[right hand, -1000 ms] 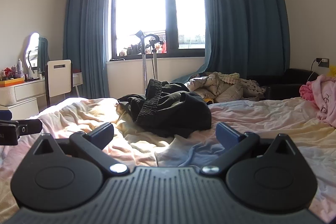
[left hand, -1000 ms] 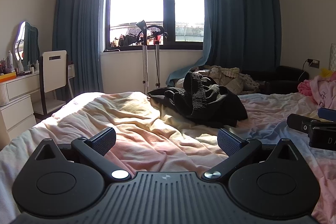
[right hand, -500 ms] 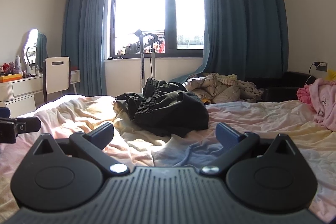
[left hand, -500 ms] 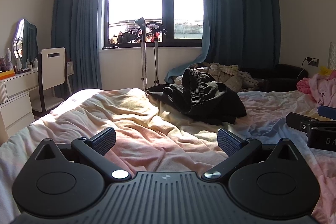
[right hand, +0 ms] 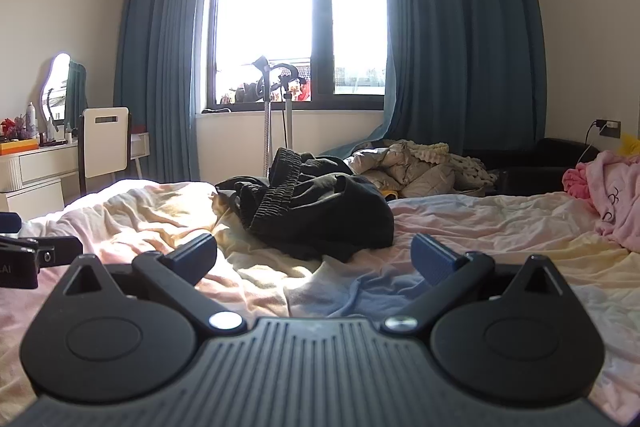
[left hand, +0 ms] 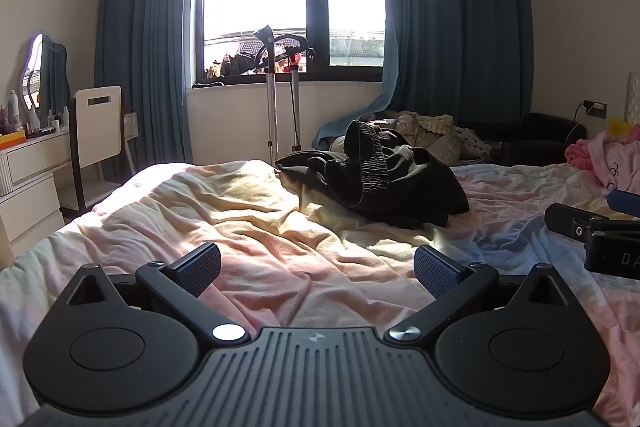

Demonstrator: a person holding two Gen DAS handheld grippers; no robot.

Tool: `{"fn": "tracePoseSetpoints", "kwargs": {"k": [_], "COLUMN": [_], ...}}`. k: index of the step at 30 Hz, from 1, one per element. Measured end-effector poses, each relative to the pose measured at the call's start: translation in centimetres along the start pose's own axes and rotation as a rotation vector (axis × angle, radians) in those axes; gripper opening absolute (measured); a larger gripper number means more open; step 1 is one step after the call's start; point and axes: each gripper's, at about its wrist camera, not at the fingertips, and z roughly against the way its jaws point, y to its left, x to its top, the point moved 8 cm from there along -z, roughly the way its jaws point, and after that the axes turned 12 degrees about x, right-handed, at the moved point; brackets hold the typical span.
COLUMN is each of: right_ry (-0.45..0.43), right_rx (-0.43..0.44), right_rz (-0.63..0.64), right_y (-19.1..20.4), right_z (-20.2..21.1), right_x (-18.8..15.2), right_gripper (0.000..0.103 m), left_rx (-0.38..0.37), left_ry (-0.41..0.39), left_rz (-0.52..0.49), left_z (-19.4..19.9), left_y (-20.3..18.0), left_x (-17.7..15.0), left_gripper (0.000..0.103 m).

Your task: Fold clothes

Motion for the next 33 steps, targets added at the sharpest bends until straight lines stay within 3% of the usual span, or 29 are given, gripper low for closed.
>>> {"fn": "tracePoseSetpoints", "kwargs": {"k": [21, 29, 33], "right_ry": [-0.027, -0.022, -0.009], "right_rx": [-0.038, -0.070, -0.094], "right_rz": [-0.004, -0.024, -0.034], "right_y": [-1.7, -4.0, -5.0], "right_z": [-2.5, -3.3, -3.5], "right_x": [0.6, 0.6, 0.2], "right_gripper": [0.103, 0.103, 0.103], "left_rx": [-0.007, -0.015, -0.031], "left_ry": [0.005, 0.031, 0.023], "left_rz": [-0.028, -0.089, -0.071], "left_z": [-0.7, -4.8, -8.4], "left_y": [-0.3, -2.3, -4.8], "left_x": [0.2, 1.4, 2.3], "left_gripper": [0.103, 0.103, 0.103]}}
